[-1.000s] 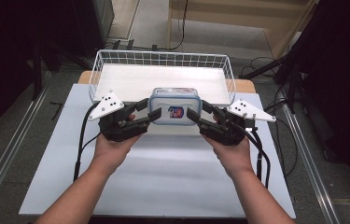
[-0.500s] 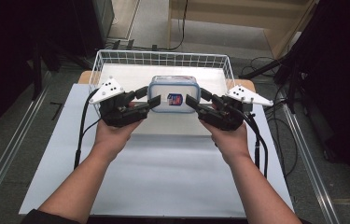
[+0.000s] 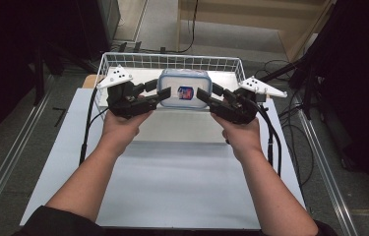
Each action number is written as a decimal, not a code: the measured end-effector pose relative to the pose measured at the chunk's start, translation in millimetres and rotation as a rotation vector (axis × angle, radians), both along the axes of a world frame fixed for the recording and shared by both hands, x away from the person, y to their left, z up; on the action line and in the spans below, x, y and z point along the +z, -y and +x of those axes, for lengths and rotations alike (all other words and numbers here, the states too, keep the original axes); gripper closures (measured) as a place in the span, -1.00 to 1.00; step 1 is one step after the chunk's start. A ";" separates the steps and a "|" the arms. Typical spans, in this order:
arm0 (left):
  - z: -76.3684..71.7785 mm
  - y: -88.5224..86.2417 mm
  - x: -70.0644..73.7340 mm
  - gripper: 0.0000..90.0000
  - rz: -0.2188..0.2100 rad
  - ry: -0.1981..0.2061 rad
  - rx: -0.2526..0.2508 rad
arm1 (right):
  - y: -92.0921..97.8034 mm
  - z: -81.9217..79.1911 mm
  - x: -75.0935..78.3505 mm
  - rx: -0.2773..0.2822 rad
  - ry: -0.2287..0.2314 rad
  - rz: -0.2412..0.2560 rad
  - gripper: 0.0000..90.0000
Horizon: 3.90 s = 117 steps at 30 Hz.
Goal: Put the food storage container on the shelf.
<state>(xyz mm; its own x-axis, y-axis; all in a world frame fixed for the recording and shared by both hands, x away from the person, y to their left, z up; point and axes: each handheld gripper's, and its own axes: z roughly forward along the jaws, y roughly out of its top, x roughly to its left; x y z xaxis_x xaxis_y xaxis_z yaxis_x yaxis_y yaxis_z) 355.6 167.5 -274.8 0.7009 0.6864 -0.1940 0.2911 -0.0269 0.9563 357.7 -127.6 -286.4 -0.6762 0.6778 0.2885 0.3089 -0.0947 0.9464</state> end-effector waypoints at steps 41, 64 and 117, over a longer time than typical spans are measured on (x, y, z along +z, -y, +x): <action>46.3 -13.7 -1.1 0.21 -0.202 -0.425 -0.032 | 11.6 48.7 3.7 0.075 -0.359 0.096 0.14; 57.9 -25.4 11.1 0.24 -0.259 -0.650 -0.006 | 13.0 67.6 7.5 0.146 -0.576 0.168 0.19; 78.4 -21.5 0.6 0.12 -0.263 -0.748 0.036 | 9.3 86.5 -1.7 0.102 -0.693 0.186 0.09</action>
